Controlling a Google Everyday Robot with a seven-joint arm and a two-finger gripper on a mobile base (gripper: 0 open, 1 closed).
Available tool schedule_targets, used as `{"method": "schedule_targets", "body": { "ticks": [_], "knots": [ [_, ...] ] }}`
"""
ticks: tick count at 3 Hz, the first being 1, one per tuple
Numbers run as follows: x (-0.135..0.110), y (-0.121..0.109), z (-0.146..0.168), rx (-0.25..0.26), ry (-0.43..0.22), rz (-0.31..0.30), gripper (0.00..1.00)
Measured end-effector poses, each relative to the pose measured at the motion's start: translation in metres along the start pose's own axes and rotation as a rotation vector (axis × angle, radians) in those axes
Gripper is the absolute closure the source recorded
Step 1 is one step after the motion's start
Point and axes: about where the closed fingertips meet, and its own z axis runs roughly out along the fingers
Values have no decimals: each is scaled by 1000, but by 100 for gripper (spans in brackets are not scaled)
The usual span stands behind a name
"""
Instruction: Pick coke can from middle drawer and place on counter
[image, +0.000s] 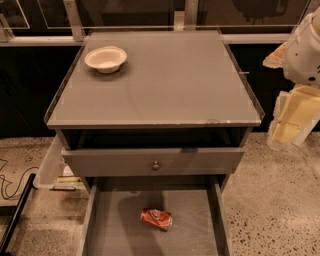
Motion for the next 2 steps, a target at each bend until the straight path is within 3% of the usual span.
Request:
{"method": "schedule_targets", "body": {
  "ticks": [1, 2],
  "knots": [
    [1, 0, 2, 6, 5, 1, 0],
    [10, 14, 37, -43, -18, -19, 0]
  ]
}}
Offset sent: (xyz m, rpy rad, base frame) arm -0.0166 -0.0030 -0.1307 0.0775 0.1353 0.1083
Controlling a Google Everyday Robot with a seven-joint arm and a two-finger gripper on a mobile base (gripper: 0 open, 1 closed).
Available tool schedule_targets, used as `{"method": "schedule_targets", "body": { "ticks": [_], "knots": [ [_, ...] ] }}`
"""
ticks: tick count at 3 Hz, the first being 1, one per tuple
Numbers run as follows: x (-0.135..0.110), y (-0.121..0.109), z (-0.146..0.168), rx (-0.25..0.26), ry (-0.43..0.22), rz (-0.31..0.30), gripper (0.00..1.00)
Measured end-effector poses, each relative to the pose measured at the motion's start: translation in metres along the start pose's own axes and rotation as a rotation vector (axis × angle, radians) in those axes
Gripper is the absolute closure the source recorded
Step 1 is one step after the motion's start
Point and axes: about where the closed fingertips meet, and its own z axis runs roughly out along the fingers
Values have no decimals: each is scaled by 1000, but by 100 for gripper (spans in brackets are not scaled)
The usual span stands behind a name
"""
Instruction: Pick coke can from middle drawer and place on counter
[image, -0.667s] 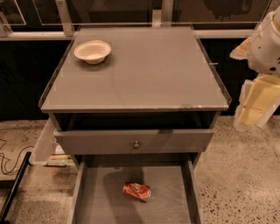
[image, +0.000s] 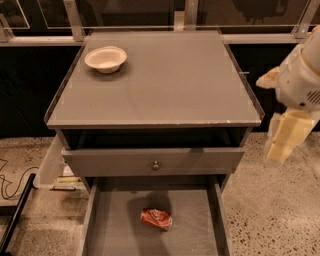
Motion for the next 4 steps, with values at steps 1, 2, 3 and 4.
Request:
{"method": "schedule_targets", "body": {
  "ticks": [1, 2, 3, 4],
  "knots": [
    [18, 28, 65, -74, -75, -15, 0],
    [29, 56, 121, -118, -183, -34, 0],
    [44, 74, 170, -111, -287, -35, 0],
    [44, 74, 170, -111, -287, -35, 0]
  ]
}}
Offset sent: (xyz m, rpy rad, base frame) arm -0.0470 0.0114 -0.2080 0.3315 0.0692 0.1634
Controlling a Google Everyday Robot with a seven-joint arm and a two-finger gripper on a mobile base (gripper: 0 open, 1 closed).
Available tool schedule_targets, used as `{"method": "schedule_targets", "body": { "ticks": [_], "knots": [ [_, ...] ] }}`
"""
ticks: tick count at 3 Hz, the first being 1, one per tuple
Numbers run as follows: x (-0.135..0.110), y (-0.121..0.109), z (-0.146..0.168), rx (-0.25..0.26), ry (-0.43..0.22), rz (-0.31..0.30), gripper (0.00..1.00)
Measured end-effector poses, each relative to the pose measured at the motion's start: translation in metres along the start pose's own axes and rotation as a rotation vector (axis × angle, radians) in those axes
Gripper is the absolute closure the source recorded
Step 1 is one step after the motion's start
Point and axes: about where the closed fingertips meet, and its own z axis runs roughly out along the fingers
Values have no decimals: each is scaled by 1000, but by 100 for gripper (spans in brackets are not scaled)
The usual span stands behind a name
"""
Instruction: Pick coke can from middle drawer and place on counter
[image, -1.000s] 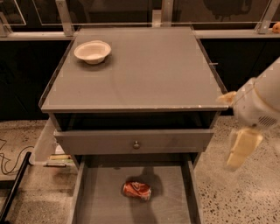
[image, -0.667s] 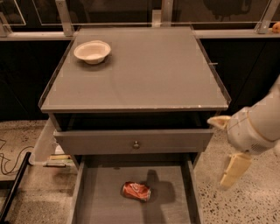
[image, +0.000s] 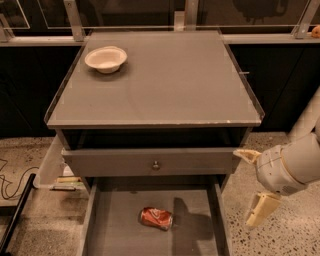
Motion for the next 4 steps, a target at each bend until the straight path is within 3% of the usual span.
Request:
{"method": "schedule_targets", "body": {
  "ticks": [1, 2, 4],
  "knots": [
    [-5, 7, 22, -31, -30, -15, 0],
    [-6, 16, 78, -68, -96, -26, 0],
    [14, 11, 187, -20, -228, -3, 0]
  ]
}}
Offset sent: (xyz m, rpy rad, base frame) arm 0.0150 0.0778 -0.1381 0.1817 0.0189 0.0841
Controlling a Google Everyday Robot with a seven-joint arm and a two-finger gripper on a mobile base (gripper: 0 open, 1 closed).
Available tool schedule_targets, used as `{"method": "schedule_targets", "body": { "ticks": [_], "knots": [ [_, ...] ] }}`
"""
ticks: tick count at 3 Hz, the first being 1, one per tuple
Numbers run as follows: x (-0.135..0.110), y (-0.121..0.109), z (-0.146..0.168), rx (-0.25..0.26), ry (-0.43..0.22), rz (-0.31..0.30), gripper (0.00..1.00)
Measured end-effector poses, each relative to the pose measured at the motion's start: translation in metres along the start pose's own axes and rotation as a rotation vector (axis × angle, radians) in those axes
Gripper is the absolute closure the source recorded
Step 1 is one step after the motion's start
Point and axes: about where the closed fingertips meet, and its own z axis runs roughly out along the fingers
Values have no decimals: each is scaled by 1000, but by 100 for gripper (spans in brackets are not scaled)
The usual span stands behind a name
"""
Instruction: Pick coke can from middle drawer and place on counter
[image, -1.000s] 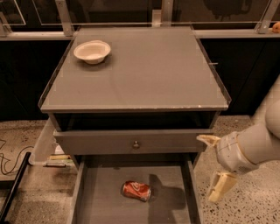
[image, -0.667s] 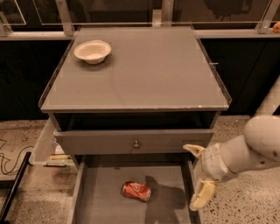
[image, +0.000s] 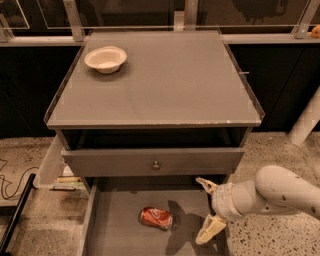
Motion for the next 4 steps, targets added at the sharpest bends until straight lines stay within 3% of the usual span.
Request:
{"method": "schedule_targets", "body": {
  "ticks": [1, 2, 3, 4],
  "knots": [
    [28, 2, 48, 5, -28, 16, 0],
    [29, 2, 48, 5, -28, 16, 0],
    [33, 3, 73, 17, -35, 21, 0],
    [46, -1, 120, 41, -30, 30, 0]
  ]
}}
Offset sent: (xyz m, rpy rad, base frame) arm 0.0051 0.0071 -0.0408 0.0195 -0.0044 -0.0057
